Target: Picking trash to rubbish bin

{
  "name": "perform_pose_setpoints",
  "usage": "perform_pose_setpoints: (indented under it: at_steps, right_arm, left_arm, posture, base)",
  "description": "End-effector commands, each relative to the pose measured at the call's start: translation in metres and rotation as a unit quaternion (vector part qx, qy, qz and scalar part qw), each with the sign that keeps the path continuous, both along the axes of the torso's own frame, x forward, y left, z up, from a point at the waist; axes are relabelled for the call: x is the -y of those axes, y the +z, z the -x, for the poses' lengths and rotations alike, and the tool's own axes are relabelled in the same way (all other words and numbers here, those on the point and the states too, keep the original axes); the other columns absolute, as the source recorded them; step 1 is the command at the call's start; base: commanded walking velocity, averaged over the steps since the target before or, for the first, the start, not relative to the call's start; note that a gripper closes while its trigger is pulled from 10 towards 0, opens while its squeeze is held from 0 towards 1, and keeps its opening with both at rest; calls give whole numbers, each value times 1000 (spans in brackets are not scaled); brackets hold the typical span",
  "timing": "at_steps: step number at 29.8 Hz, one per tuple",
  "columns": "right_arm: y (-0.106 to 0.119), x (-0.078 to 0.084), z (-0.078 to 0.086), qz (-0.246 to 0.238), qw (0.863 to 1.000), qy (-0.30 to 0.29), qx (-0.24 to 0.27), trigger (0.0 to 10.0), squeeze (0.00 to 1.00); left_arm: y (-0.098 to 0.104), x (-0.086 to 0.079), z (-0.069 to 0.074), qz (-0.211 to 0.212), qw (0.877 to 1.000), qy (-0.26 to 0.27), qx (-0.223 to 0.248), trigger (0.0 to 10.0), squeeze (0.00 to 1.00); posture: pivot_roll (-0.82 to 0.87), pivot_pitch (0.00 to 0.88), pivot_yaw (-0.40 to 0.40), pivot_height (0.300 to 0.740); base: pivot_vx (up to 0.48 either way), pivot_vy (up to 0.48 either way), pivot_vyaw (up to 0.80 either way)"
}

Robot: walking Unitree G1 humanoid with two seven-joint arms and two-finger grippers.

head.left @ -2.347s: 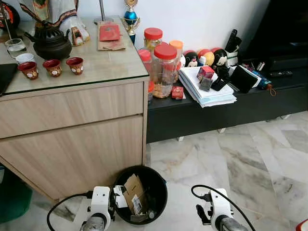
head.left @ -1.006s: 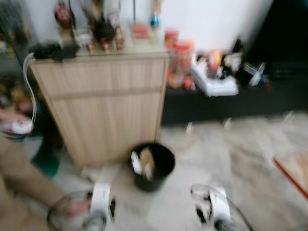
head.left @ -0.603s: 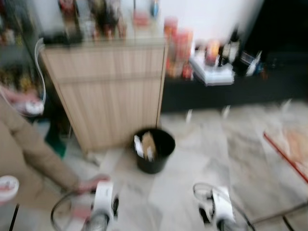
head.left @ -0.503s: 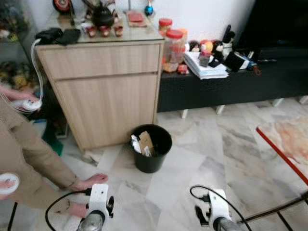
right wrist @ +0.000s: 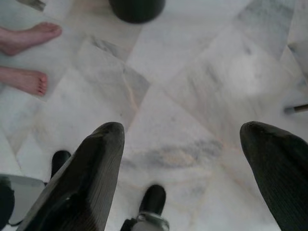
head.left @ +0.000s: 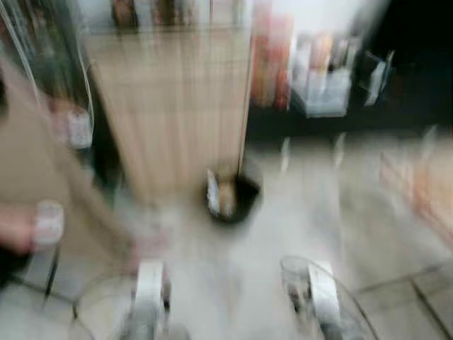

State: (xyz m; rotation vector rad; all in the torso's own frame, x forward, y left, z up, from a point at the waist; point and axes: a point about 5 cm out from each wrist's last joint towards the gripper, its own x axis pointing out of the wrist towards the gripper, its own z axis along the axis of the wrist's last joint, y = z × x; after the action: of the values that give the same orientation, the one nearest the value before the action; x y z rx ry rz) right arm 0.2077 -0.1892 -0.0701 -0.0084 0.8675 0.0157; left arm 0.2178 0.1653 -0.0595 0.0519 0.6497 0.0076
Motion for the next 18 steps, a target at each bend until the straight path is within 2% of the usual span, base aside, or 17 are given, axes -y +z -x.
perform_pose_setpoints:
  at_steps: [1,5,9,16,18]
  right_arm:
    - [0,2,0,-1,1000,-8,-1,10000,0]
    - [0,1,1,0,1000,-6,-2,10000,0]
    - [-1,1,1,1,1000,-3,-7,10000,0]
    - [-1,1,2,1,1000,-4,-8,10000,0]
    - [-1,1,2,2,1000,-4,-9,10000,0]
  left_arm:
    - [3,0,-5,-2,1000,-2,4,10000,0]
    - [2,0,-4,-2,1000,-2,4,10000,0]
    - [2,0,-3,-2,1000,0,3,10000,0]
    - [2,-1,-3,-3,1000,0,3,10000,0]
    - [2,-1,-3,-2,1000,0,3,10000,0]
  posture:
    - [19,50,-74,740]
    - [19,50,-74,740]
    - [24,48,-74,740]
    - [24,48,-74,740]
    - [24,50,-72,740]
  base:
    - [0,0,0]
    - [0,0,-253]
    - [0,0,-800]
    - [0,0,0]
    - [0,0,-800]
